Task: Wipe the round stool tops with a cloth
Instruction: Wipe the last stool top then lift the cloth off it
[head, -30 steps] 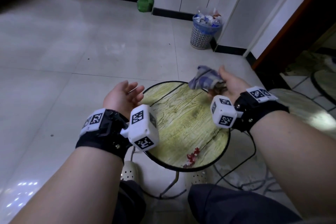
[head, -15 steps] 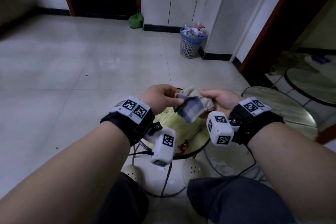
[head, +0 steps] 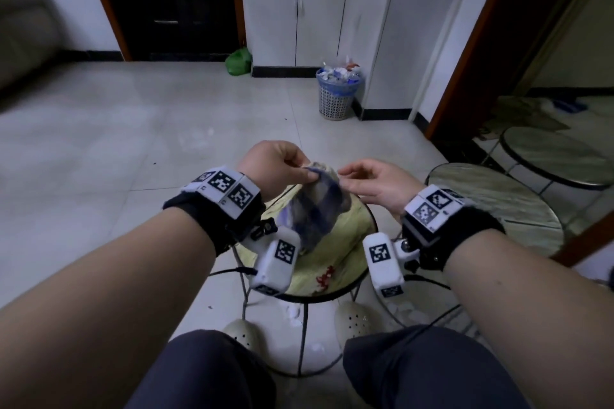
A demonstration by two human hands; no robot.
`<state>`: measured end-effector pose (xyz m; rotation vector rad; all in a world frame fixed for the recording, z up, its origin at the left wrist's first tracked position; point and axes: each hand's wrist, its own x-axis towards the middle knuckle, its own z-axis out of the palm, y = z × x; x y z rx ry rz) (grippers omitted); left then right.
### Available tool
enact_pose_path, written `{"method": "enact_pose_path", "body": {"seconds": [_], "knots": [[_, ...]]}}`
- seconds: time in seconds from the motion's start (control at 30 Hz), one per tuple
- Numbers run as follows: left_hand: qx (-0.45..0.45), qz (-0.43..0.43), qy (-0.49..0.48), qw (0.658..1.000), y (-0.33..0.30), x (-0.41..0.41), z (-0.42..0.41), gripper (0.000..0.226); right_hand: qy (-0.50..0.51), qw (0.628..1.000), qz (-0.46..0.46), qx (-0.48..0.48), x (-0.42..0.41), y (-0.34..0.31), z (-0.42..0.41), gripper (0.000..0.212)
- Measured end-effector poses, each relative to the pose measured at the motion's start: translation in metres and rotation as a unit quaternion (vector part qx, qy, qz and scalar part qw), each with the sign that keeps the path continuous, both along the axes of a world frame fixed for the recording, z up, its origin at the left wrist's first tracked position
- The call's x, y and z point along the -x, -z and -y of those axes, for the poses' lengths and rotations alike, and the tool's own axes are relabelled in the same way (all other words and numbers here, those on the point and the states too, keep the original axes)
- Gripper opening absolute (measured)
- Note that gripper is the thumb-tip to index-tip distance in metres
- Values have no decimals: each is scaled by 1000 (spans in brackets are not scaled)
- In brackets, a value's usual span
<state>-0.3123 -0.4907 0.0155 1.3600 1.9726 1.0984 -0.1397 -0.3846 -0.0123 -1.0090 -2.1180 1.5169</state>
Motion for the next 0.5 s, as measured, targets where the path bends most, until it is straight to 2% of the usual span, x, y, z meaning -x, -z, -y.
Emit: {"method": "enact_pose_path", "body": {"seconds": [0.07,0.13,0.3,0.5], "knots": [[0,3,10,1000,-2,1,-1,22,-51,998,-33,7,6,-4,2,24],[-1,0,20,1000,-5,3,-1,22,-81,996,-23,3,12,-7,3,31],[-7,26,26,999,-8,9,-3,21,-49,992,62,-99,19,-16,-1,23],[-3,-18,4,1000,-4,17,0,21,-26,997,71,-30,17,-24,-8,24]]}}
